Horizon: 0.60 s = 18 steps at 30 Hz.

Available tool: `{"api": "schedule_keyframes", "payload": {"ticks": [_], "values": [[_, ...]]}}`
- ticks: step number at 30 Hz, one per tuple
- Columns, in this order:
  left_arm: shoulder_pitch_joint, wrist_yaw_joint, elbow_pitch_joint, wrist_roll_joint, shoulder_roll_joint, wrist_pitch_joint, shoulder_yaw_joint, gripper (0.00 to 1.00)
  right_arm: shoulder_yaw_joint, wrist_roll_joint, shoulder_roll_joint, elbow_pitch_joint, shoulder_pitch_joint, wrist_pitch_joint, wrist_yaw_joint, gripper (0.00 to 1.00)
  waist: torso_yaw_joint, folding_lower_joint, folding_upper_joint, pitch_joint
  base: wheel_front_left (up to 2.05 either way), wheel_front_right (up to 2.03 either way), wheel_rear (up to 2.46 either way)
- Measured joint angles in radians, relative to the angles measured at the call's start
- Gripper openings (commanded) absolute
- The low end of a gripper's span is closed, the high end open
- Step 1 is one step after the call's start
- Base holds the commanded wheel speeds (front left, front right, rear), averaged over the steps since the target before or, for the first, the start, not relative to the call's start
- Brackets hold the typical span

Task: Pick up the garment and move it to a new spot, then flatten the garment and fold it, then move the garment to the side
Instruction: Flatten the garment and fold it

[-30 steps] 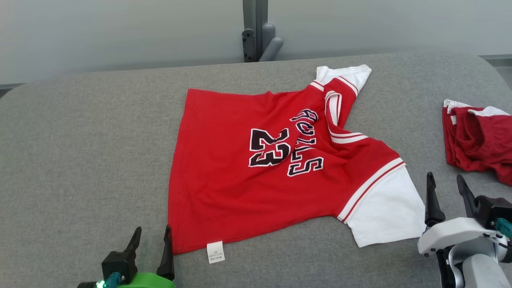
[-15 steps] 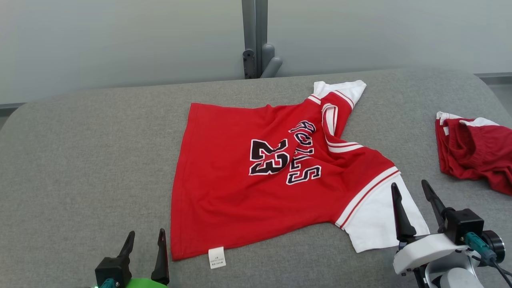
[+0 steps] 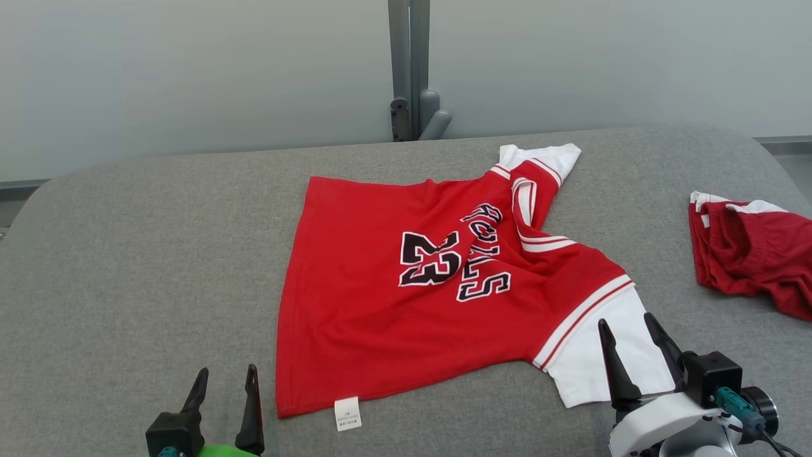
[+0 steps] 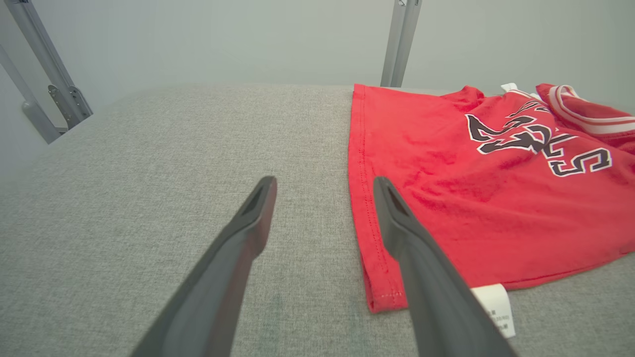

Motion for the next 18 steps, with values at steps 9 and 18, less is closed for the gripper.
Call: {"api": "schedule_keyframes", "payload": {"ticks": [9, 18], "values": [[-0.002, -0.011, 0.038, -0.059, -0.001, 0.0, -0.063, 1.0, -0.021, -0.008, -0.009, 0.091, 0.0, 0.0, 0.0, 1.0, -0.001, 0.0, 0.0, 0.041, 0.0, 0.0, 0.0], [-0.033, -0.016, 0.124, -0.145, -0.001, 0.0, -0.143, 1.0, -0.11, -0.045, -0.018, 0.212, -0.042, 0.0, 0.0, 1.0, -0.001, 0.0, 0.0, 0.117, 0.0, 0.0, 0.0]]}}
